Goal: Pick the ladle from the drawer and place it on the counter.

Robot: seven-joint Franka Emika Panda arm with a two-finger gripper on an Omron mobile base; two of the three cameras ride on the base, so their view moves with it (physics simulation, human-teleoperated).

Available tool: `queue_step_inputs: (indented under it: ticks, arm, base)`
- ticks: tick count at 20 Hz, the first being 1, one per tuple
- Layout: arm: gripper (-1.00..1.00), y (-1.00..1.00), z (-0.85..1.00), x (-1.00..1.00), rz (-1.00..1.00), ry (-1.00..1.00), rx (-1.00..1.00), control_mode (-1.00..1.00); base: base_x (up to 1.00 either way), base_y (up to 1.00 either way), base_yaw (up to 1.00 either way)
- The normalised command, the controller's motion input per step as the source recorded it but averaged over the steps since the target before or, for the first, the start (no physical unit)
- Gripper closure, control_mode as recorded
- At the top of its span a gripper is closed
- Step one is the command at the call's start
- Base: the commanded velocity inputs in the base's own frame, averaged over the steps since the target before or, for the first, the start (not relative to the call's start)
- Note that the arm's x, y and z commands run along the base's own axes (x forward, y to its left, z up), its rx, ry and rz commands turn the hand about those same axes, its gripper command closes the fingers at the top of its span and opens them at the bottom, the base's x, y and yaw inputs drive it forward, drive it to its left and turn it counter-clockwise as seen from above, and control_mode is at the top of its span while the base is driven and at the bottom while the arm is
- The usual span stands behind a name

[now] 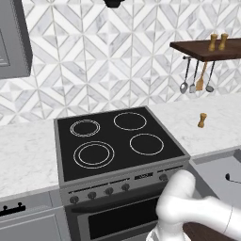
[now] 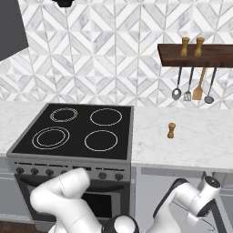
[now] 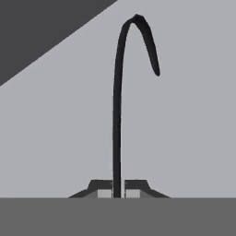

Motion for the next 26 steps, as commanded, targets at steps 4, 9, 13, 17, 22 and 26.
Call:
queue_step_inputs:
  ticks: [4,9,13,17,22,26]
  arm:
    - [1.00,0.03,0.67,-0.47,0.00,-0.12,0.05,-1.00]
    - [1.00,0.15,1.00,-0.09,0.00,-0.04,0.04,-1.00]
    - [1.00,0.00,1.00,0.00,-0.12,0.00,0.00,-1.00]
    - [1.00,0.00,1.00,0.00,-0.15,0.00,0.00,-1.00]
    - [1.00,0.02,1.00,0.50,-0.10,0.00,0.00,-1.00]
    - [1.00,0.47,0.94,0.99,-0.05,0.00,-0.01,-1.00]
  base:
    - [0.00,0.00,0.00]
    - [0.00,0.00,0.00]
    - [0.00,0.00,0.00]
    - [0.00,0.00,0.00]
    - [0.00,0.00,0.00]
    - [0.00,0.00,0.00]
